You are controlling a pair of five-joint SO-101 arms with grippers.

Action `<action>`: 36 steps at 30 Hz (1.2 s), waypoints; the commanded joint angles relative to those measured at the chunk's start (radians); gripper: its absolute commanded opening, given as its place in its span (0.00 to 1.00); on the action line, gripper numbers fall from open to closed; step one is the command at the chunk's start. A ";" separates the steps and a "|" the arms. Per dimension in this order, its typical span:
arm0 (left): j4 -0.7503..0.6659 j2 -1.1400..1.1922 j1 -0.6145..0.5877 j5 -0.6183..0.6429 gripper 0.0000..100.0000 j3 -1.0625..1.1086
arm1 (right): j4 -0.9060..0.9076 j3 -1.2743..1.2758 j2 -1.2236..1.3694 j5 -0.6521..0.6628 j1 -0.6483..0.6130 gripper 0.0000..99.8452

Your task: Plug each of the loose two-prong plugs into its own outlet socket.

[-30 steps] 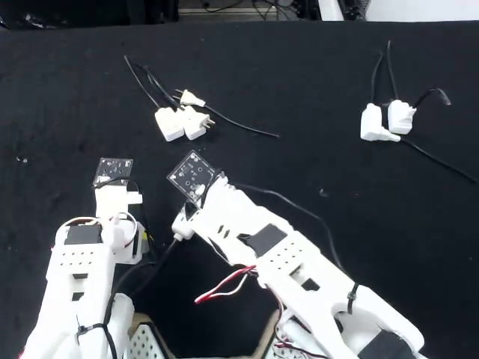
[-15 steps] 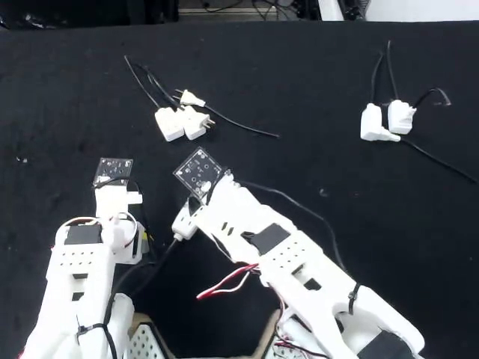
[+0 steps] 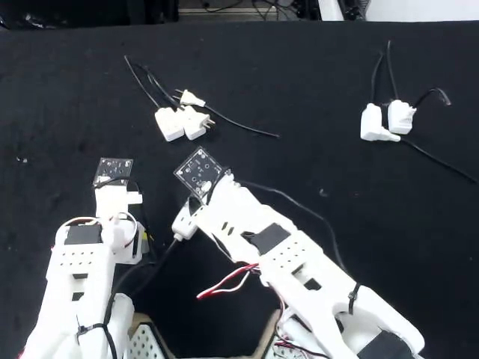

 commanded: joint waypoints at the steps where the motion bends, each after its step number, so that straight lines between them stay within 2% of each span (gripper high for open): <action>1: -0.005 -0.015 -0.005 0.003 0.22 -0.010 | -0.029 -0.021 0.025 0.005 0.009 0.01; 10: -0.005 -0.015 -0.005 0.002 0.22 -0.010 | -0.046 -0.036 0.070 0.002 0.008 0.01; 14: -0.005 -0.015 -0.005 0.002 0.22 -0.010 | -0.046 -0.036 0.070 -0.048 0.008 0.01; 22: -0.005 -0.015 -0.005 0.002 0.22 -0.010 | -0.040 -0.033 0.076 -0.052 -0.049 0.01; 36: -0.005 -0.015 -0.005 0.002 0.22 -0.010 | -0.040 -0.028 0.077 -0.046 -0.046 0.01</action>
